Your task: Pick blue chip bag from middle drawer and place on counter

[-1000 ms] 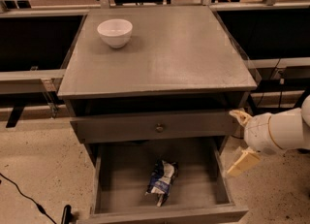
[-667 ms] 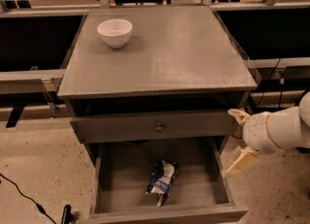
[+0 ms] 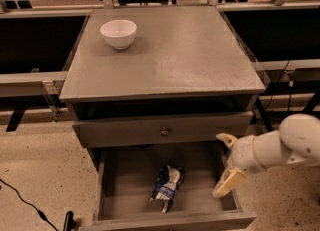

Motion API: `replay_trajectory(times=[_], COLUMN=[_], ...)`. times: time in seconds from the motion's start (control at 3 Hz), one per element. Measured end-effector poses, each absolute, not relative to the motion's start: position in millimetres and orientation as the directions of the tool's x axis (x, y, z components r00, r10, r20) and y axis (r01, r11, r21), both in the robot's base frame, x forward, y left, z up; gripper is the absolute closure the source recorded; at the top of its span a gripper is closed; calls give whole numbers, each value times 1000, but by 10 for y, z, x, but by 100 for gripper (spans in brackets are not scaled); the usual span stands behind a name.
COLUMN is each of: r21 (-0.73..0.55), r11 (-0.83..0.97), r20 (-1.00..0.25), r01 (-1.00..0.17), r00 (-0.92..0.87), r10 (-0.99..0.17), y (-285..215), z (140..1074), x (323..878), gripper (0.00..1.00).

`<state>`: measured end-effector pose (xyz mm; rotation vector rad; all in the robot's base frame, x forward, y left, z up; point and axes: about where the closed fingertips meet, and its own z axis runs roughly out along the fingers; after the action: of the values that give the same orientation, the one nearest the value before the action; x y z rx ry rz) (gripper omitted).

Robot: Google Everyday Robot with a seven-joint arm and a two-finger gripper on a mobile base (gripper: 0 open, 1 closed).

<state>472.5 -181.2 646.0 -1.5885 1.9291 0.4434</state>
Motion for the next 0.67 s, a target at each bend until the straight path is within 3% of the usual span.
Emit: replay_trajectory(times=[0.67], r21=[-176], r11=[231], r20=[-673], r01=[-957], r00=[-54], r10=[-738], y=[-1386], z=[5239], x=[4856], gripper=[0])
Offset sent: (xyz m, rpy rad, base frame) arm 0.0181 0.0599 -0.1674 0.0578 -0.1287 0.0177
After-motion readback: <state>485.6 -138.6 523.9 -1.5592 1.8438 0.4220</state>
